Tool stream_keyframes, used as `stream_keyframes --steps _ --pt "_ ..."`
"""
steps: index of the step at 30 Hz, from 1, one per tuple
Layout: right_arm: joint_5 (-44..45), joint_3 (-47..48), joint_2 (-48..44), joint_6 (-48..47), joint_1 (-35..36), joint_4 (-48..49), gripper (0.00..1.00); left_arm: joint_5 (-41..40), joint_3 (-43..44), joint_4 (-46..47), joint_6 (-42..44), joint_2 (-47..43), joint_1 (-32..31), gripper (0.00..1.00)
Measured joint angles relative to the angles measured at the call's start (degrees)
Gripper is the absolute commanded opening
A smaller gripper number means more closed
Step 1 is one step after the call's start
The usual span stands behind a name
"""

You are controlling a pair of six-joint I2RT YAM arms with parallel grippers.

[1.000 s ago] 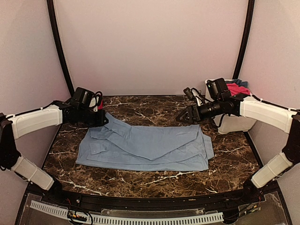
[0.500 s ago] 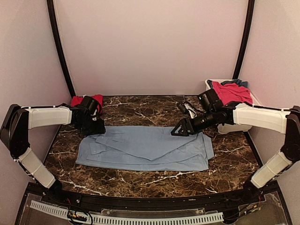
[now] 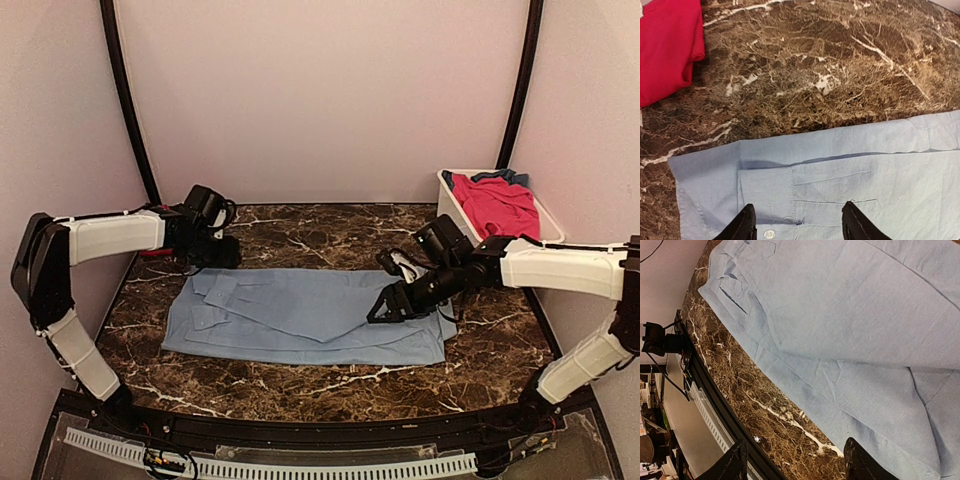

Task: Fold and stack the mixed laundry pile
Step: Rotate the rectangle-folded shirt at the center of the board.

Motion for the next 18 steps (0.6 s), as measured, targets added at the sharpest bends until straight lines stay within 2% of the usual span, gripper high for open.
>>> stream_keyframes --steps 6,11,18 --pt "1.75 -2.89 4.42 2.93 0.61 1.44 0.62 1.51 1.79 -1.64 1.99 8.74 -2.71 0.54" --pt "2.97 -3.39 10.93 3.85 -1.07 4.15 0.61 1.11 1.01 -2.89 1.44 10.97 -3.91 0.51" --pt "4.81 3.78 20.76 2.89 -4.70 5.27 0.60 -1.05 -2.86 -3.48 -1.05 11.21 -3.76 0.50"
